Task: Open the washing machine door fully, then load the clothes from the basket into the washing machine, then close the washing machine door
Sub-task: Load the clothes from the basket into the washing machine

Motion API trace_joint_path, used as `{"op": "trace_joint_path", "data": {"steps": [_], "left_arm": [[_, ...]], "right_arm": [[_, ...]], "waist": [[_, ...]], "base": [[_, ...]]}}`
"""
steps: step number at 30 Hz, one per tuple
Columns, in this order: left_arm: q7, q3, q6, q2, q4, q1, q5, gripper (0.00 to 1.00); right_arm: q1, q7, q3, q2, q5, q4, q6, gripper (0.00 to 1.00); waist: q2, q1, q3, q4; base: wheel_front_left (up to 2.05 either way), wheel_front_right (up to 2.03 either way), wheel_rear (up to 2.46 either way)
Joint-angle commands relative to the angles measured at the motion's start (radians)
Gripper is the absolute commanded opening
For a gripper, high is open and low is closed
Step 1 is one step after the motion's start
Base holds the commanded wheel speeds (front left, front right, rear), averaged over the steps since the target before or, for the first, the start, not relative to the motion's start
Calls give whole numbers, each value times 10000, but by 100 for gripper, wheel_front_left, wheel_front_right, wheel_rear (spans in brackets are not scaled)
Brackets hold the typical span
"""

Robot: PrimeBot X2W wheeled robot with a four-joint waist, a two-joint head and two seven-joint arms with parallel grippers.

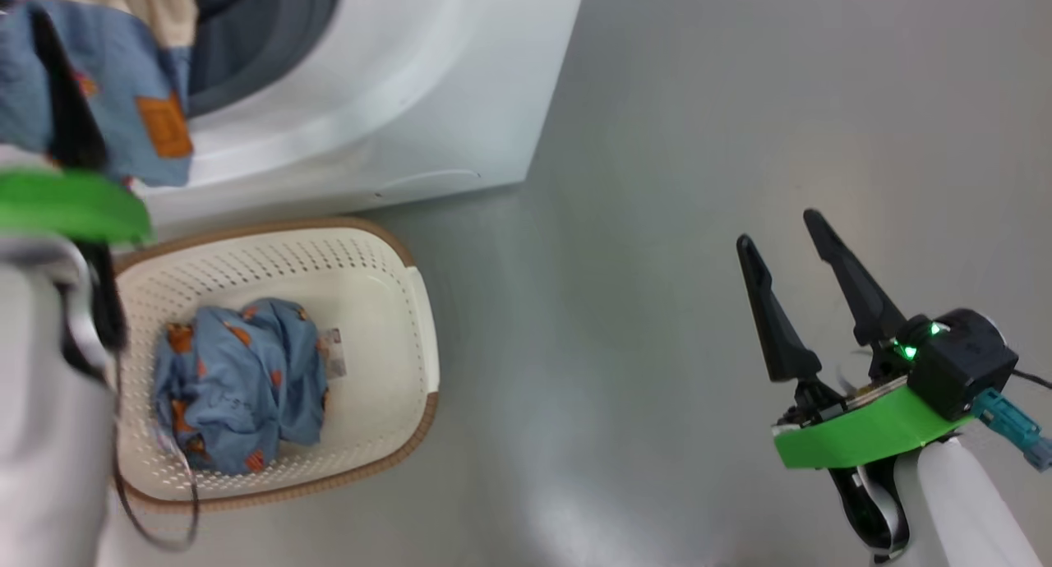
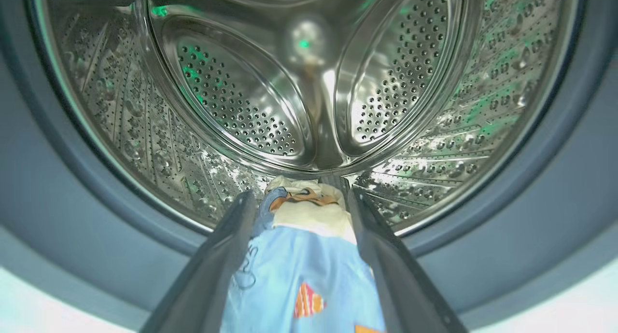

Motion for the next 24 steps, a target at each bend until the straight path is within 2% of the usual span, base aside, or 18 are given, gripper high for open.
{"op": "trace_joint_path", "data": {"steps": [1, 6, 13, 17, 24], "left_arm": [[-88, 201, 279, 408, -1027, 969, 47, 100], [25, -43, 835, 208, -2819, 3064, 167, 100], [161, -331, 1290, -5, -4254, 5066, 195, 100], [211, -539, 1541, -7, -4824, 6061, 348, 100], [357, -877, 1669, -74, -5205, 7204, 328, 100]], "right_arm": [[391, -45, 102, -10, -72, -161, 16, 100], [684, -45, -35, 20, -205, -67, 16, 100], [1090, -45, 75, 27, -304, 163, 16, 100], [1375, -16, 89, 54, -372, 307, 16, 100], [1905, 216, 61, 117, -500, 320, 16, 100]], "waist": [[0, 0, -603, 357], [0, 0, -1156, 582], [0, 0, -1980, 801], [0, 0, -2540, 986], [0, 0, -3438, 1241]], "base": [[0, 0, 0], [0, 0, 0], [0, 0, 0], [0, 0, 0], [0, 0, 0]]}}
